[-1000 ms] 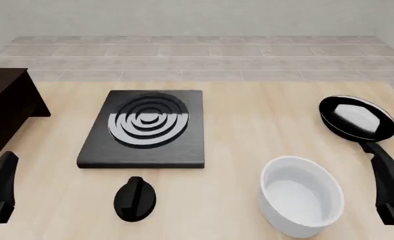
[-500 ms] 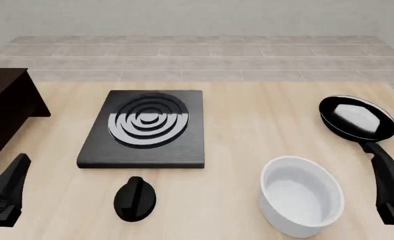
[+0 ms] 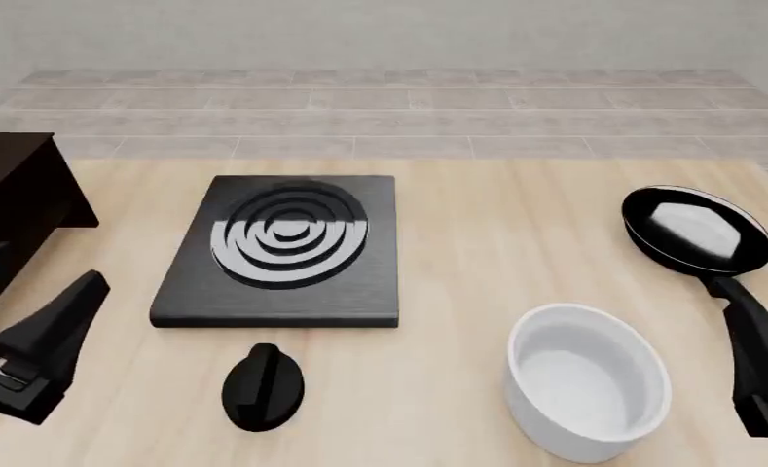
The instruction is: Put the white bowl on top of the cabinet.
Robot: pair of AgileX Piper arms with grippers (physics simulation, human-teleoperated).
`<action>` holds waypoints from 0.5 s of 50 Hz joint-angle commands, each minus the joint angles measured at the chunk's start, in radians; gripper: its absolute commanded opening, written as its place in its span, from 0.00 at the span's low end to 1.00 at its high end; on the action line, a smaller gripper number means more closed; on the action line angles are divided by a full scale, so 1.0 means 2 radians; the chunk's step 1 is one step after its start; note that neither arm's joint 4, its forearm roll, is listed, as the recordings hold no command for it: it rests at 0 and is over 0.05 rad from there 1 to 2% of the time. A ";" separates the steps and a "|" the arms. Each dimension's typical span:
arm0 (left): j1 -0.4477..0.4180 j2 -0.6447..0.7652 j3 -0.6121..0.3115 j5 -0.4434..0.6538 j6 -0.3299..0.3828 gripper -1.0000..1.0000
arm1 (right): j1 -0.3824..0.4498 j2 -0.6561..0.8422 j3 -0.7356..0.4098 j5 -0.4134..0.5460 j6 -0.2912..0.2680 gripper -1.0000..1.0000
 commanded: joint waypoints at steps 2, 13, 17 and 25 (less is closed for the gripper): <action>-0.061 0.066 -0.014 -0.050 0.004 1.00 | 0.000 0.000 0.000 0.000 0.000 1.00; -0.131 0.162 -0.044 -0.117 0.000 1.00 | 0.000 0.000 0.000 0.000 0.000 1.00; -0.145 0.184 -0.045 -0.134 0.005 1.00 | 0.000 0.000 0.000 0.000 0.000 1.00; -0.174 0.232 -0.058 -0.166 0.014 1.00 | 0.000 0.000 0.000 0.000 0.000 1.00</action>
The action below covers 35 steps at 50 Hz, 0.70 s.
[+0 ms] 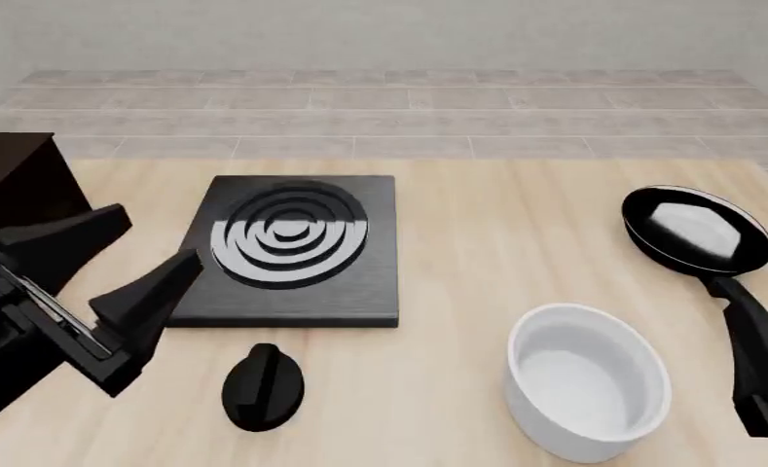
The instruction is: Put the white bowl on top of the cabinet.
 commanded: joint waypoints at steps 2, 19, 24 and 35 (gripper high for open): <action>-0.048 0.075 -0.020 -0.051 0.011 1.00 | 0.000 0.000 0.000 0.000 0.000 1.00; -0.099 0.180 -0.032 -0.129 0.032 1.00 | 0.000 0.000 0.000 0.000 0.000 1.00; -0.146 0.243 -0.060 -0.163 0.047 1.00 | 0.000 0.000 0.000 0.000 0.000 1.00; -0.167 0.288 -0.112 -0.138 0.057 1.00 | 0.000 0.000 0.000 0.000 0.000 1.00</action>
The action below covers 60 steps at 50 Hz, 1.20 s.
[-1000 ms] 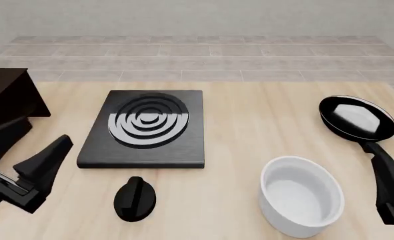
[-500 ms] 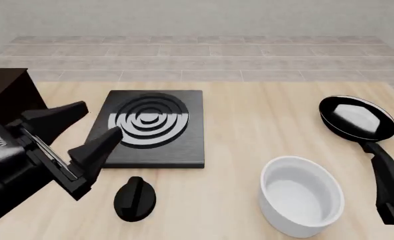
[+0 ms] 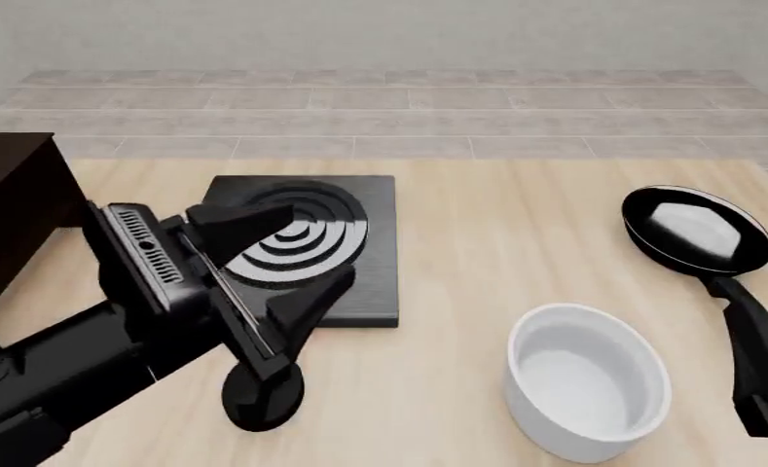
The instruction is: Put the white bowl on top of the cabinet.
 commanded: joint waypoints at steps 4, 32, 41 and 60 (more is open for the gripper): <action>-0.045 0.087 -0.076 0.019 0.001 1.00 | 0.000 0.000 0.000 0.000 0.000 1.00; -0.072 0.234 -0.261 0.185 -0.012 1.00 | 0.000 0.000 0.000 0.000 0.000 1.00; -0.076 0.268 -0.286 0.204 -0.022 1.00 | 0.000 0.000 0.000 0.000 0.000 1.00; -0.093 0.338 -0.364 0.271 -0.063 1.00 | 0.000 0.000 0.000 0.000 0.000 1.00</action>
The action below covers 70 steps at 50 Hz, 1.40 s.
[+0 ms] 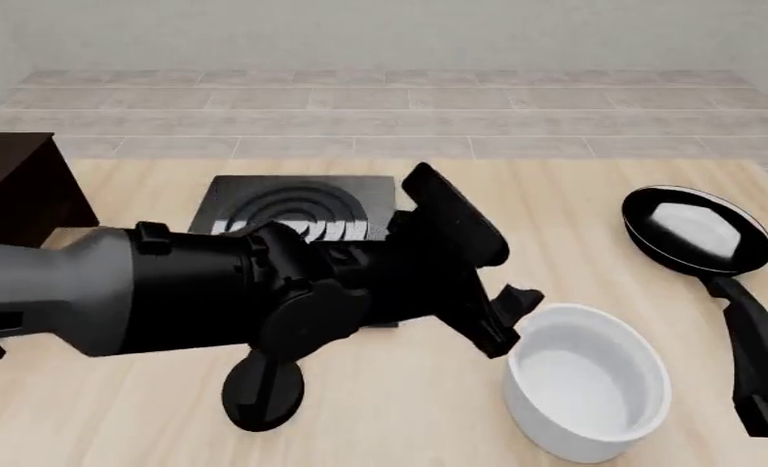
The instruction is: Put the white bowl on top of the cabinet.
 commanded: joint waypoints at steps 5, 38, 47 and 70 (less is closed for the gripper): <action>-0.008 0.060 -0.059 0.043 -0.033 1.00 | 0.000 0.000 0.000 0.000 0.000 1.00; 0.016 0.175 -0.164 0.120 -0.083 1.00 | 0.000 0.000 0.000 0.000 0.000 1.00; -0.003 0.199 -0.180 0.122 -0.093 1.00 | 0.000 0.000 0.000 0.000 0.000 1.00; -0.011 0.255 -0.216 0.119 -0.107 1.00 | 0.000 0.000 0.000 0.000 0.000 1.00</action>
